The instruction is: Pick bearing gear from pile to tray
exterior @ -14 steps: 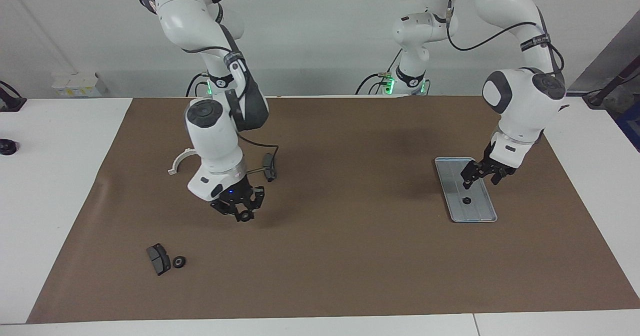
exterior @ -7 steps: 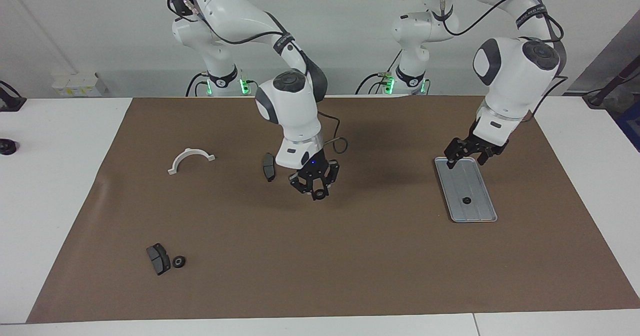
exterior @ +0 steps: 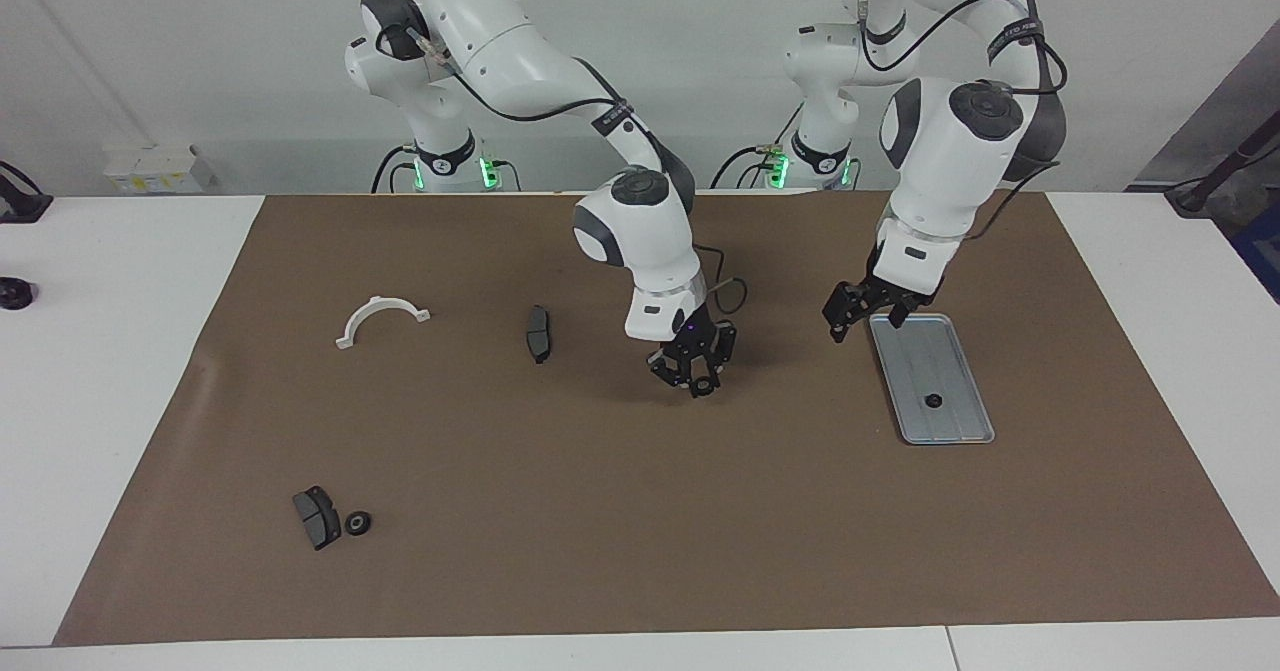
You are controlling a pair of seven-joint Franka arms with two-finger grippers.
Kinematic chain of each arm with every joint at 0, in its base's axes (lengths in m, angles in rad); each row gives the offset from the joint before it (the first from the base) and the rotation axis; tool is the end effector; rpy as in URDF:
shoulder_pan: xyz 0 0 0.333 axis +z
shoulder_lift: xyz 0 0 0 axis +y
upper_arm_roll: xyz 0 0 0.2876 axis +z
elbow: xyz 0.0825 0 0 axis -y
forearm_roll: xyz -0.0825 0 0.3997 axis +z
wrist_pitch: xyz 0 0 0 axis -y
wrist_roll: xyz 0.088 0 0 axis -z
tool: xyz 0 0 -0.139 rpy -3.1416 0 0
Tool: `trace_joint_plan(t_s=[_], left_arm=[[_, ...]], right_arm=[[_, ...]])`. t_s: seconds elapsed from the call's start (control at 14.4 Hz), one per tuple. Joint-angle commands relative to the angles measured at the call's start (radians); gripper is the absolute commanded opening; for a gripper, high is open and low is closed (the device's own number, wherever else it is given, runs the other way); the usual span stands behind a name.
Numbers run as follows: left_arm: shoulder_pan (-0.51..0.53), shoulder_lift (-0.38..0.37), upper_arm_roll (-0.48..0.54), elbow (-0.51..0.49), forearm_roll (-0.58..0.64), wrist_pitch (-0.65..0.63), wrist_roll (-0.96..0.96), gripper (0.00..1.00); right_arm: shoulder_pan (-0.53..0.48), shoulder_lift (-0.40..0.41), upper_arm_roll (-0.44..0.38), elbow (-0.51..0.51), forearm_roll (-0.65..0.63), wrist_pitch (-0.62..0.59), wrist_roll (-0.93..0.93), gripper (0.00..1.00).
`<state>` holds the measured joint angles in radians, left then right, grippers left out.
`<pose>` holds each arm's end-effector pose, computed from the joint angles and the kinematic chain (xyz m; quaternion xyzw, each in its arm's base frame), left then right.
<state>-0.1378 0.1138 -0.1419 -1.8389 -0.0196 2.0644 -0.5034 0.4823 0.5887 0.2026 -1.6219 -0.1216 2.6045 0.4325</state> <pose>0.5951 -0.1707 0.4094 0.9915 0.1164 0.0457 0.0371 0.5784 0.4511 0.2668 -0.9691 -0.1404 -0.1660 0.1162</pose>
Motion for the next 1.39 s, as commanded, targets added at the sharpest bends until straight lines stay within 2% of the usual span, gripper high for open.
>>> trace_joint_plan(t_s=[0.0, 0.14, 0.28, 0.49, 0.63, 0.7, 0.76, 0.97, 1.11, 1.25, 1.32], left_arm=[[-0.054, 0.021, 0.015, 0.009, 0.036, 0.033, -0.104, 1.00], [-0.065, 0.027, 0.015, 0.015, 0.041, 0.043, -0.135, 1.00], [-0.091, 0.075, 0.015, 0.029, 0.044, 0.068, -0.194, 1.00], [-0.163, 0.205, 0.015, 0.147, 0.130, 0.069, -0.377, 1.00], [-0.245, 0.283, 0.022, 0.161, 0.164, 0.077, -0.493, 1.00], [-0.273, 0.317, 0.024, 0.168, 0.206, 0.121, -0.588, 1.00], [-0.281, 0.323, 0.021, 0.167, 0.239, 0.152, -0.648, 1.00], [-0.307, 0.371, 0.019, 0.165, 0.237, 0.239, -0.693, 1.00], [-0.315, 0.371, 0.019, 0.139, 0.239, 0.261, -0.704, 0.98], [-0.313, 0.374, 0.019, 0.122, 0.240, 0.295, -0.702, 0.74], [-0.315, 0.372, 0.019, 0.106, 0.242, 0.298, -0.701, 0.67]], right_arm=[[0.015, 0.003, -0.003, 0.014, -0.074, -0.004, 0.138, 0.98], [0.000, 0.002, -0.005, 0.017, -0.104, -0.011, 0.152, 1.00], [-0.042, -0.012, -0.018, 0.017, -0.107, -0.026, 0.141, 1.00], [-0.144, -0.056, -0.018, 0.019, -0.105, -0.090, 0.086, 1.00], [-0.221, -0.072, -0.017, 0.019, -0.104, -0.125, 0.014, 1.00], [-0.263, -0.076, -0.017, 0.020, -0.101, -0.145, -0.033, 1.00], [-0.310, -0.076, -0.015, 0.020, -0.095, -0.156, -0.087, 1.00], [-0.434, -0.076, -0.014, 0.019, -0.092, -0.193, -0.201, 1.00], [-0.503, -0.076, -0.011, 0.019, -0.089, -0.221, -0.285, 1.00], [-0.559, -0.075, -0.011, 0.017, -0.069, -0.239, -0.331, 0.99], [-0.580, -0.075, -0.011, 0.017, -0.041, -0.242, -0.351, 0.97]])
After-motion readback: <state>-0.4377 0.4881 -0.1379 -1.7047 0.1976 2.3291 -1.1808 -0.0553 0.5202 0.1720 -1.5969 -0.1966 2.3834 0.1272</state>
